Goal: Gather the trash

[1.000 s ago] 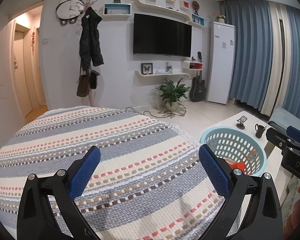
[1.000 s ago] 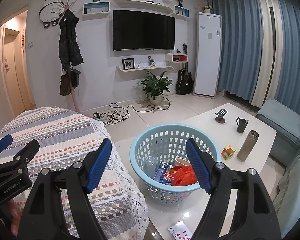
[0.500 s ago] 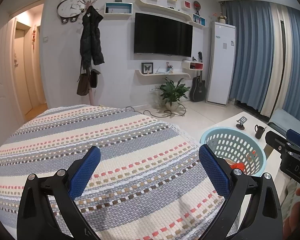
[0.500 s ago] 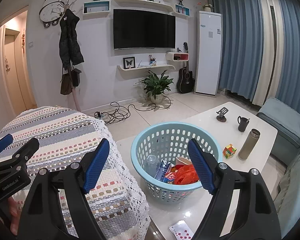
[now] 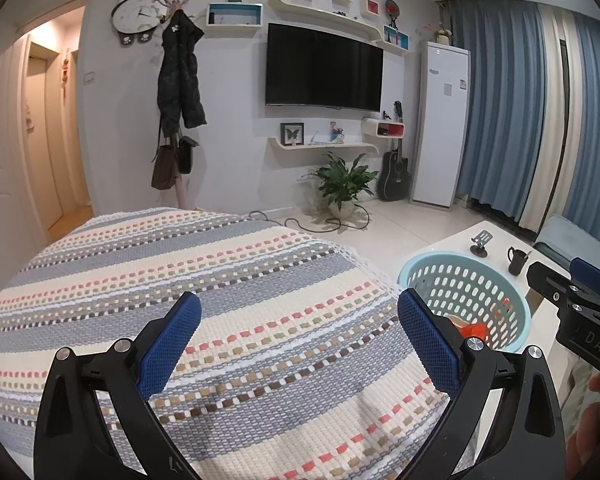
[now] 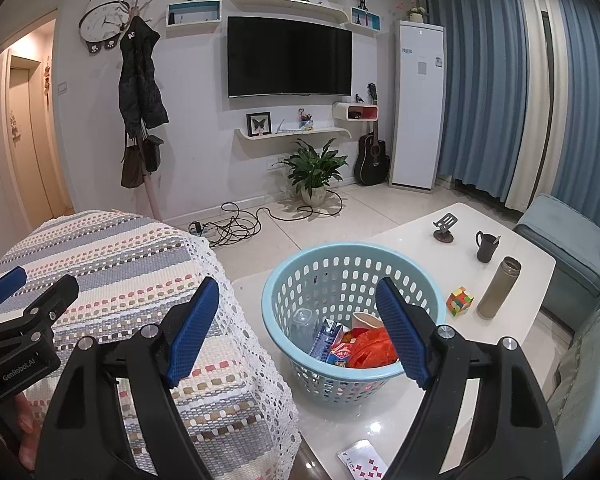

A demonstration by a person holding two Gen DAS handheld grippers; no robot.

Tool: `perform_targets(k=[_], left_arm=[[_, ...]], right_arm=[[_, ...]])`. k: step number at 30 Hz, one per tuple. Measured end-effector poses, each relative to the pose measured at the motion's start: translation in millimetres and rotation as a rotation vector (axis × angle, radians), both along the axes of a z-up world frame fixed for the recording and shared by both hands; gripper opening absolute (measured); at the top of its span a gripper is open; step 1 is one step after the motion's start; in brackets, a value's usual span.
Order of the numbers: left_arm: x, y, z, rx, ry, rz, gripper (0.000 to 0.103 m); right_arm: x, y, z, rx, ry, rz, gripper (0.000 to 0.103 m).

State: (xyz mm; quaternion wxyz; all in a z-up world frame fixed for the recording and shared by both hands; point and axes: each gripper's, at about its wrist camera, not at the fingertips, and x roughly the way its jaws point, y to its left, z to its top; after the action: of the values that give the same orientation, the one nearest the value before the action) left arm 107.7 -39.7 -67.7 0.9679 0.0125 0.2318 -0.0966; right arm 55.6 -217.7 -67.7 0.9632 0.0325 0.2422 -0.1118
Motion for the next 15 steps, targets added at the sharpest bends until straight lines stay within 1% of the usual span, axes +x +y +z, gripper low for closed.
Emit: perform_targets(k=[15], left_arm=[[0.3,0.3,0.4,0.0,0.0,0.001,0.095]], right_arm=[[0.1,1.3,-2.7,0.003,0.002,0.004,0.076]])
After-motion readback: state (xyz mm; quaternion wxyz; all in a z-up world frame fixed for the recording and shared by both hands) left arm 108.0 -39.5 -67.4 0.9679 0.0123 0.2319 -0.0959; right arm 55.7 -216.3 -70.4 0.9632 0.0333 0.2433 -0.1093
